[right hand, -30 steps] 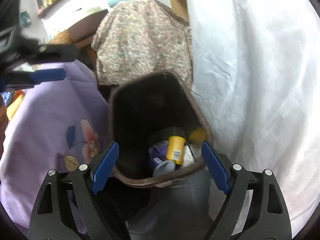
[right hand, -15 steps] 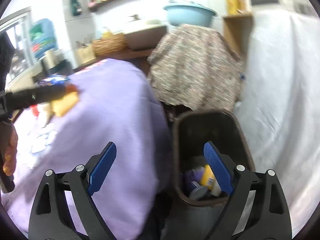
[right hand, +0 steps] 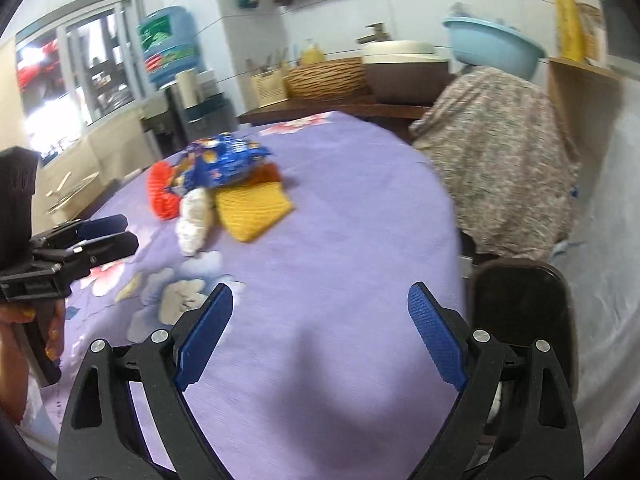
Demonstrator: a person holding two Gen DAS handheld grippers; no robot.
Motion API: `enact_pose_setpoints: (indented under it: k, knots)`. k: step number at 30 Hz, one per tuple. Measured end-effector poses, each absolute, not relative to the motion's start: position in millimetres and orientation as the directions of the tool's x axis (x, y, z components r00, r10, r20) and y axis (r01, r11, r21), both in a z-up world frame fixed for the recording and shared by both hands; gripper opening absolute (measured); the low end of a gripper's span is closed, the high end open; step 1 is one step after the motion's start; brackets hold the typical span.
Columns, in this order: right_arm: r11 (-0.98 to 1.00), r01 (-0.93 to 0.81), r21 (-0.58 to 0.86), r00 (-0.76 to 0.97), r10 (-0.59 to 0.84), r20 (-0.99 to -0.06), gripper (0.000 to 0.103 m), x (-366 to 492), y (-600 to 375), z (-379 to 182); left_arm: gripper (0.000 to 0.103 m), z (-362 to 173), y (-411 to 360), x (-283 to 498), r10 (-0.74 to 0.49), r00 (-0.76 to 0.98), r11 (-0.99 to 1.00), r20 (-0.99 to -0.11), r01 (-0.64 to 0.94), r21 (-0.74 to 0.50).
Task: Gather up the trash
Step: 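Move both tools back over the table trash, then grasp the white tissue with the right tool while the left tool grasps the clear cup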
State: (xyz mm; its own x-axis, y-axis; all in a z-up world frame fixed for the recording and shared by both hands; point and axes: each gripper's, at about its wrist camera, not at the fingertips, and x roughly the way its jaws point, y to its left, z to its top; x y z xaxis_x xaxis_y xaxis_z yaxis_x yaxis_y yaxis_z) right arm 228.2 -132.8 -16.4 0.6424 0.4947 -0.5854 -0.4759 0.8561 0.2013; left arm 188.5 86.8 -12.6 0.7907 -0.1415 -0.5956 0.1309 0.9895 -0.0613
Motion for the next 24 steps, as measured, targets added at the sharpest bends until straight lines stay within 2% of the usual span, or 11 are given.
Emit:
enact_pose_setpoints:
  k: [13,21,22,24]
  knots:
    - [0.777,-0.615,0.135,0.539,0.54,-0.646,0.088,244,-42,-9,0.084,-27,164,169,0.017,0.795,0.998,-0.607,-0.046,-0.032]
    - [0.708,-0.699,0.095,0.479,0.563,-0.674,0.088,254,20,-8,0.084,-38,183,170,0.026,0.764,0.995,-0.645,-0.079,-0.053]
    - [0.709,-0.7,0.086,0.478,0.556,-0.68,0.088,257,26,-10,0.084,-39,184,171,0.021,0.762,0.995,-0.647,-0.078,-0.059]
    - [0.705,-0.706,0.069,0.47,0.539,-0.699,0.078,265,40,-14,0.084,-39,186,171,0.02,0.759,0.994,-0.651,-0.083,-0.065]
